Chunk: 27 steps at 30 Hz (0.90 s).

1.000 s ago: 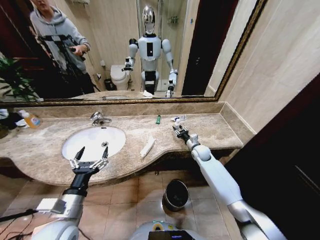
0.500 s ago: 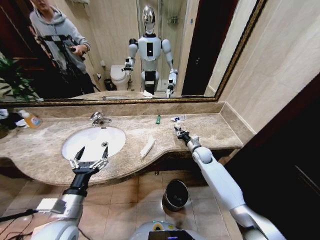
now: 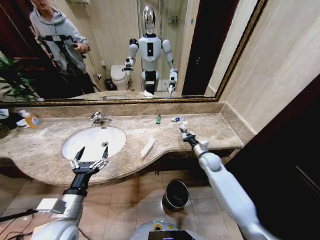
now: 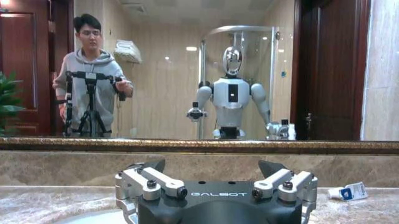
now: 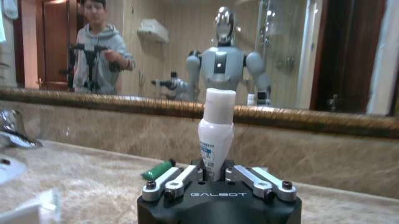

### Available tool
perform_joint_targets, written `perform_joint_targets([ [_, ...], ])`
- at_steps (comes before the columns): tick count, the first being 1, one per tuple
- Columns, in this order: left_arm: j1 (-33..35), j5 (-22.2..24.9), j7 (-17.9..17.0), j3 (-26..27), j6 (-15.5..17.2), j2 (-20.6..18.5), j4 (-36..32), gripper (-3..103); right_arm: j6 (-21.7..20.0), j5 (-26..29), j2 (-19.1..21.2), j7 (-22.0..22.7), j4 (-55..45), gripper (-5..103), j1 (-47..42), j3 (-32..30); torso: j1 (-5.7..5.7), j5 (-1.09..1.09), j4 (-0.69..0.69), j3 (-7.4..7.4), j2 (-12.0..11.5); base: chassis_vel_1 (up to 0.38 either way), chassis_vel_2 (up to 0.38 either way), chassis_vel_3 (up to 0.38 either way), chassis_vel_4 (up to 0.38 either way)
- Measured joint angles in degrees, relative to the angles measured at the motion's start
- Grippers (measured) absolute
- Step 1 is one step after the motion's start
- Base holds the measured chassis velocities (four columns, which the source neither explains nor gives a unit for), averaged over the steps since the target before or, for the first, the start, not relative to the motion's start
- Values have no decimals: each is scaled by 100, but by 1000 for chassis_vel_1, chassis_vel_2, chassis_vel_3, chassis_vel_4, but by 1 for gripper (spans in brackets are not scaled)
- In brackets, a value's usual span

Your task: Pick up the trash from the sink and place it in the trash bin.

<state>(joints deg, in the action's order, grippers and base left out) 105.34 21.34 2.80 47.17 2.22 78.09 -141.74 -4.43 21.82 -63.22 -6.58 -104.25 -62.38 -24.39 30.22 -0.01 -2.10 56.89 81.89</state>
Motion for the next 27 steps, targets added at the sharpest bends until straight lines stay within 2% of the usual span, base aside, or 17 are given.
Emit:
perform_joint_targets([
  [3, 0, 0, 0, 0, 0, 0, 0, 100, 169, 133, 35, -99, -732, 14, -844, -451, 0, 1, -2, 0, 0, 0, 0, 0, 0],
  [7, 0, 0, 0, 0, 0, 0, 0, 100, 360, 132, -46, -216, -1041, 14, -1512, -719, 0, 2, 0, 0, 0, 0, 0, 0, 0],
  [10, 0, 0, -1, 0, 0, 0, 0, 100, 751, -16, -250, -448, -1134, 14, -2297, -965, -1, 1, -1, -1, 0, 0, 0, 0, 0],
  [16, 0, 0, -1, 0, 0, 0, 0, 100, 1178, 14, -522, -554, -1072, 14, -3320, -902, 0, 1, -1, 0, 0, 0, 0, 0, 0],
  [18, 0, 0, 0, 0, 0, 0, 0, 100, 1554, -265, -699, -651, -830, 14, -3759, -779, 0, 1, 0, 0, 0, 0, 0, 0, 0],
  [24, 0, 0, 0, 0, 0, 0, 0, 100, 1714, -396, -936, -608, -38, 14, -3882, -481, -1, 0, -1, 0, 0, 0, 0, 0, 0],
  [27, 0, 0, 0, 0, 0, 1, 0, 100, 1727, -814, -1157, -617, 713, 14, -3562, -364, 0, 1, -1, 1, -1, 0, 0, 0, 0],
])
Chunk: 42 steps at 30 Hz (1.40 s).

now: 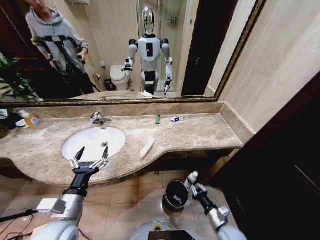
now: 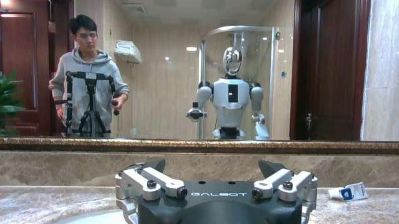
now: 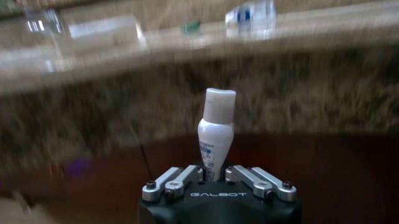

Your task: Pick up the trash from the sink and place it in the trash bin.

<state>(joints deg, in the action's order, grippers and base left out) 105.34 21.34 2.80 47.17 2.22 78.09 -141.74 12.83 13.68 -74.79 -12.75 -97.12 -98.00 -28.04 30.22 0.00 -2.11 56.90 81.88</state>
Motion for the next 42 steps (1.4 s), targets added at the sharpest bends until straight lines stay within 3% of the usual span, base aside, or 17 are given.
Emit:
perform_joint_targets([
  [13, 0, 0, 0, 0, 0, 0, 0, 100, -249, -1698, -710, 45, 2446, 14, 1504, 485, 1, -2, 0, 1, 0, 0, 0, 0, 0],
  [23, 0, 0, 0, 0, 0, 0, 0, 100, 104, -2752, -1198, 225, 4434, 14, 2799, 466, 1, -1, -1, 0, -1, 0, 0, 0, 0],
  [31, 0, 0, 0, 0, 0, 0, 0, 100, 613, -3044, -1426, 498, 5906, 14, 3576, 277, 1, -1, -1, 1, -1, 0, 0, 0, 0],
  [42, 0, 0, 0, 0, 0, 0, 0, 100, 747, -3153, -1237, 550, 6137, 14, 3683, 241, 1, -1, 0, 1, -1, 0, 0, 0, 0],
])
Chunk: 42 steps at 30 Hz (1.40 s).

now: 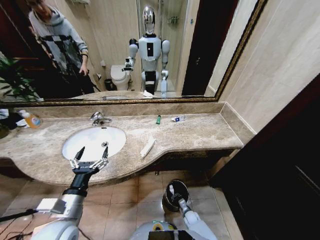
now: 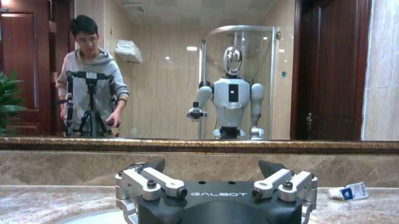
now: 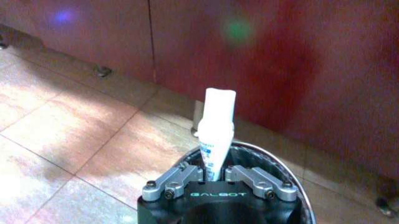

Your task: Pick up the trash from the sink and place it in the trash bin.

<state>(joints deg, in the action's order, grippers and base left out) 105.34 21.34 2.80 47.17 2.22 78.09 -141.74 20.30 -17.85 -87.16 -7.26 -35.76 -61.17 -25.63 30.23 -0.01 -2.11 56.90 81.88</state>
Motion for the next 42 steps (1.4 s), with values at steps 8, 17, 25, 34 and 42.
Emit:
perform_joint_targets([
  [8, 0, 0, 0, 0, 0, 0, 0, 100, 5, 31, 157, 73, -161, 32, -154, -23, 0, 1, 0, 0, 0, 0, 0, 0, 0],
  [17, 0, 0, 0, 0, 0, 0, 0, 100, 12, -3, 202, 102, -358, 70, -271, -21, 0, 1, 0, -1, 0, 0, 0, 0, 0],
  [25, 0, 0, 0, 0, 0, 0, 0, 100, 13, 6, 197, 124, -440, 96, -384, -23, 0, 1, 0, -1, 0, 0, 0, 0, 0],
  [34, 0, 0, 0, 0, 0, 0, 0, 100, -92, 154, 261, 164, -1012, 100, -832, -23, 0, 2, 0, -1, 0, 0, 0, 0, 0],
  [42, 0, 0, 0, 0, 0, 0, 0, 100, -170, 1118, 595, 377, -2345, 100, -1743, -94, 0, 1, 0, -1, 0, 0, 0, 0, 0],
])
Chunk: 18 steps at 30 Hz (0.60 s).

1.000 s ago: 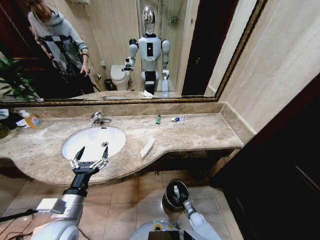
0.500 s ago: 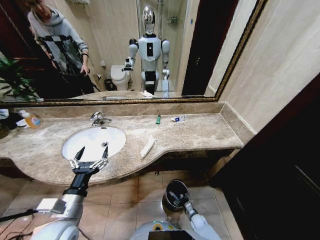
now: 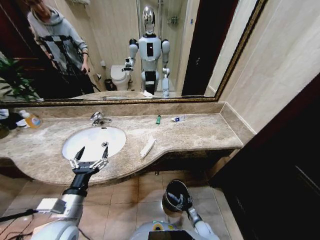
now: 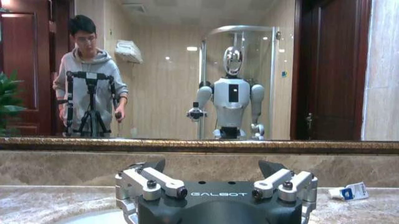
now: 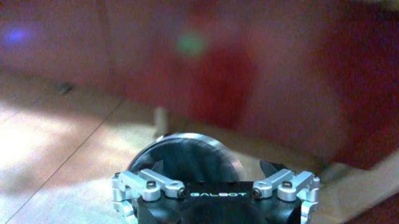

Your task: Pick up the trash from the sink and place it in the trash bin.

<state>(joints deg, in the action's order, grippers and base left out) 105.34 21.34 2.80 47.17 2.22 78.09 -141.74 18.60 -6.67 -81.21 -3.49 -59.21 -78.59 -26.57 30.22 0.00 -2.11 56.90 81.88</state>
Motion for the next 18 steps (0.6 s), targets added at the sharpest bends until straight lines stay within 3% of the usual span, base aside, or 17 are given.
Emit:
perform_joint_targets([
  [5, 0, 0, 0, 0, 0, 0, 0, 100, -345, 681, 179, 58, -1183, 100, -605, -161, 0, 1, -1, 0, 0, 0, 0, 0, 0],
  [8, 0, 0, 0, 0, 0, 0, 0, 100, -697, 1331, 230, 99, -2772, 100, -1483, -522, 0, 2, -1, 0, 0, 0, 0, 0, 0],
  [13, 0, 0, 0, 0, 0, 0, 0, 100, -816, 1827, 219, 1, -4243, 100, -2420, -935, -1, 1, 1, -1, 1, 0, 0, 0, 0],
  [18, 0, 0, 0, 0, 0, 0, 0, 100, -817, 1986, 119, -58, -5256, 100, -2884, -1116, 0, 0, 0, 0, 0, 0, 0, 0, 0],
])
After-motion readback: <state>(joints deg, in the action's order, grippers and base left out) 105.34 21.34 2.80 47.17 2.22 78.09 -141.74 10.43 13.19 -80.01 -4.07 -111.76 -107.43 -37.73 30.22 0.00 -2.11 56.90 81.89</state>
